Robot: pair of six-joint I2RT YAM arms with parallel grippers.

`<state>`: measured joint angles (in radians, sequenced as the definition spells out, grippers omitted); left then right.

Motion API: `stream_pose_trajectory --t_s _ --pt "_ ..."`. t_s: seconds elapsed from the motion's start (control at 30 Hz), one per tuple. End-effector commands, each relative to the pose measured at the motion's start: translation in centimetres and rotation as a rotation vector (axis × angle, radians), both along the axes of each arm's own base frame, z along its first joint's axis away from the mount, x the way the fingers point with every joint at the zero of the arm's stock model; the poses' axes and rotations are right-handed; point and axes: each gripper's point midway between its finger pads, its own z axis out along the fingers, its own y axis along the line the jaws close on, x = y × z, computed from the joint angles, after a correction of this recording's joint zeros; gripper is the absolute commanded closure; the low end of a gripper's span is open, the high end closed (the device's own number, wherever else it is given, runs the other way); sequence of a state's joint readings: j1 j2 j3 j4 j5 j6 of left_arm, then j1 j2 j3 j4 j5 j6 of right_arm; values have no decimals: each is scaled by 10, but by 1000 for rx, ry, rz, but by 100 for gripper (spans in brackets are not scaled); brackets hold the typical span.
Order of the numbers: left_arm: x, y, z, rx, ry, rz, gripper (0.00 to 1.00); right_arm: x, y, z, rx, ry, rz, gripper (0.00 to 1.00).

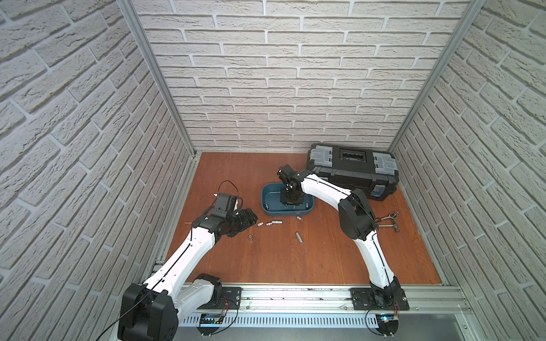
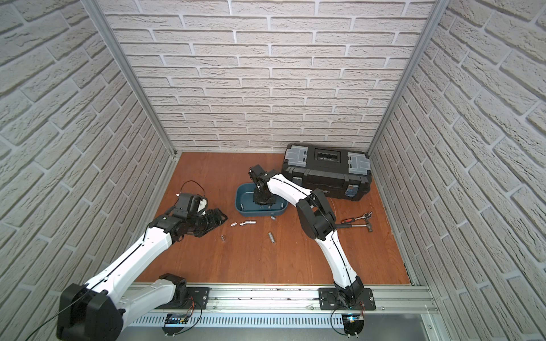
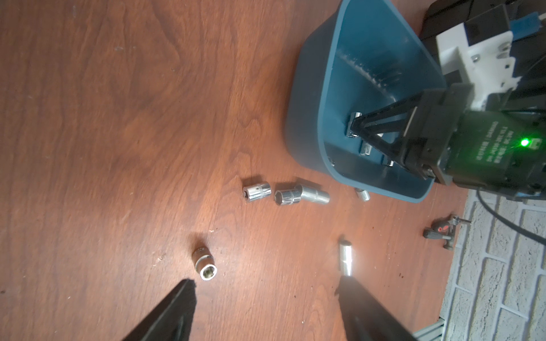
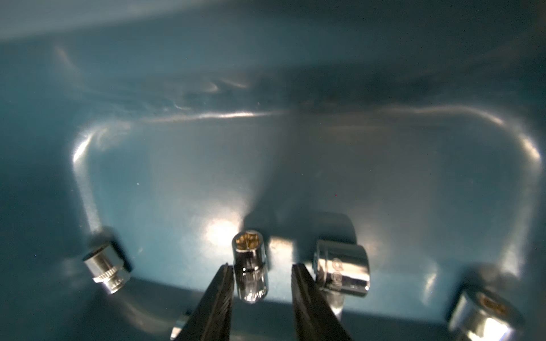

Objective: Put the socket on the desktop into the storage box
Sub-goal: Place the socket head in the storage box, then pick up the socket head from the center of the board.

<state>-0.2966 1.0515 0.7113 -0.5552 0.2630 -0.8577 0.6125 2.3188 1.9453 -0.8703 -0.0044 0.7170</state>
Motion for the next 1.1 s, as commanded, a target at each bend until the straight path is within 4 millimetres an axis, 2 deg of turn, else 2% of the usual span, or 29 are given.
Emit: stream_pose_trajectory --t_s 0.0,0.47,0.5,0.53,0.8,1.07 --pt "-3 3 -1 13 4 2 19 -4 2 39 25 -73 26 61" --pt "-9 2 -3 153 30 -39 19 -36 -8 79 69 -150 63 58" --pt "-9 1 -3 168 30 -45 19 -40 -8 91 90 -169 68 58" --pt "-9 1 -3 183 28 -48 19 -43 -8 94 99 -175 74 58" --pt "-11 -2 -10 284 70 -80 20 -83 -11 110 176 -210 133 57" --pt "-11 -3 -19 359 116 -105 21 -124 -13 112 248 -243 208 57"
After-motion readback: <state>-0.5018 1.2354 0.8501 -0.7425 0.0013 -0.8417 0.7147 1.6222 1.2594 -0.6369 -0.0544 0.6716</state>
